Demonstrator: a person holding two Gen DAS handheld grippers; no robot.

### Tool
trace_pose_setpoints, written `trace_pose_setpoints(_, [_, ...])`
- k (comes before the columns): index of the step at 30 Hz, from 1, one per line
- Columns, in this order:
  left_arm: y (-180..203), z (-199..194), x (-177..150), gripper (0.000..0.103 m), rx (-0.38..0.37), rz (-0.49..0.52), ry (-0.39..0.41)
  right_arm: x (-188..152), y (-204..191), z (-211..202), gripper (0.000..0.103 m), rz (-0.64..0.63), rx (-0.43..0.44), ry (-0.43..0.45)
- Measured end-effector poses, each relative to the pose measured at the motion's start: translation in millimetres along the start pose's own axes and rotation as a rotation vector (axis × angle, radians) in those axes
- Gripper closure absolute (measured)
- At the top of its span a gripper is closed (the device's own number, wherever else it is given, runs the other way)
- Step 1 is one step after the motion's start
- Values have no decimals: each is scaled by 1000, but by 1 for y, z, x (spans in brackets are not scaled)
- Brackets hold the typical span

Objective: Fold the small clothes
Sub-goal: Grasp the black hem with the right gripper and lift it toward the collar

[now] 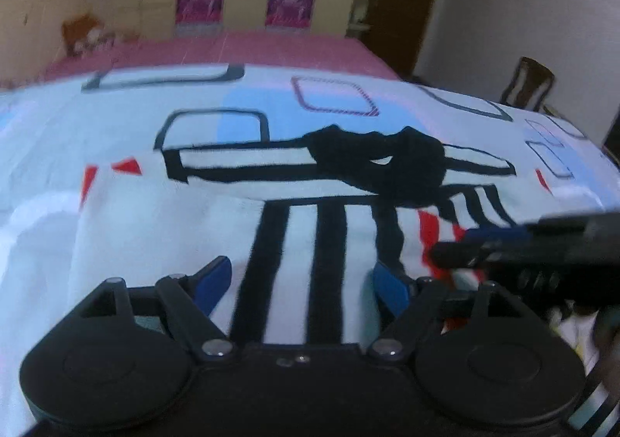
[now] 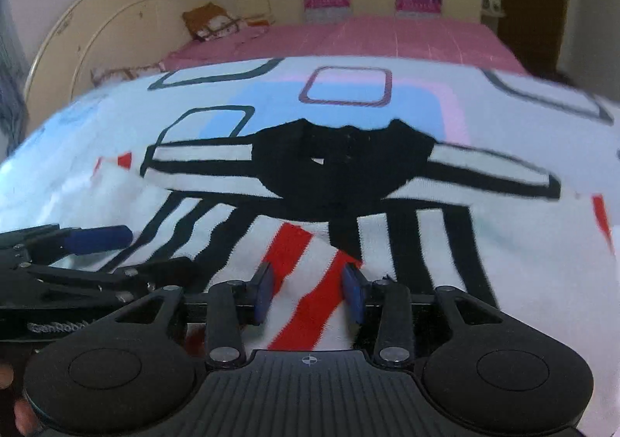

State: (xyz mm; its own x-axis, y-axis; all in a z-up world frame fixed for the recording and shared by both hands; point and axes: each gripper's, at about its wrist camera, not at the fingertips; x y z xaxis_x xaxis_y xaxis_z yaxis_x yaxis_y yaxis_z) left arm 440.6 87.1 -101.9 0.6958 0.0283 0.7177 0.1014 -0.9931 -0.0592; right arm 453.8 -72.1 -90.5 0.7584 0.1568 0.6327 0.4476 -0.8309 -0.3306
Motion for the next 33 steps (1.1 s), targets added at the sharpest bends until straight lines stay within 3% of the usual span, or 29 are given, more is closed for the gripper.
trace_pose_setpoints(7, [-51, -19, -16, 23, 89, 6, 2, -28, 40, -43, 66, 72, -121, 32])
trace_pose_setpoints(9, [-57, -32, -12, 25, 72, -31, -15, -30, 42, -63, 66, 117, -113, 72])
trace_pose_setpoints(12, [-48, -53, -8, 24, 11, -52, 41, -36, 33, -87, 66, 120, -61, 143])
trace_pose_setpoints(14, [-38, -48, -14, 23, -1, -32, 26, -44, 30, -77, 66, 114, -75, 76])
trace_pose_setpoints(15, [-35, -37, -19, 24, 12, -14, -25, -49, 31, -66, 66, 128, -111, 12])
trace_pose_setpoints(18, [-33, -40, -26, 24, 37, 47, -12, -52, 32, -74, 66, 173, -112, 38])
trace_pose_setpoints(22, [-44, -40, -28, 23, 20, 13, -16, -50, 30, -92, 66, 175, -141, 153])
trace_pose_setpoints(25, [-45, -39, -30, 24, 20, 14, -1, -53, 48, -71, 66, 310, -70, 99])
trace_pose_setpoints(27, [-48, -40, -32, 24, 18, 13, 9, -50, 48, -72, 66, 305, -74, 105])
trace_pose_setpoints(28, [-50, -39, -34, 23, 14, 15, 15, -49, 48, -74, 70, 319, -64, 105])
trace_pose_setpoints(29, [-52, -39, -36, 23, 8, 22, 21, -48, 49, -74, 87, 335, -38, 111])
trace_pose_setpoints(30, [-52, -39, -36, 24, 3, 32, 24, -48, 51, -73, 94, 352, -4, 111])
trace_pose_setpoints(33, [-60, -41, -33, 24, -21, 19, 15, -49, 41, -78, 94, 310, -30, 112])
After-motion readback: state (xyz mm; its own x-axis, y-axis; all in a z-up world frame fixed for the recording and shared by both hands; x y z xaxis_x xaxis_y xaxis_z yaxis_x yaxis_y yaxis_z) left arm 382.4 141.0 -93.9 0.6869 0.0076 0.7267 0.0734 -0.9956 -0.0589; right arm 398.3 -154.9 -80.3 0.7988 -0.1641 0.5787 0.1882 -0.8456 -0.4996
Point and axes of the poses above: each gripper's, at about its wrist camera, not at the fingertips, and z roughly the way its jaws point, y to its right, x to its top, and after that the axes turned 14 degrees about x, right-handed
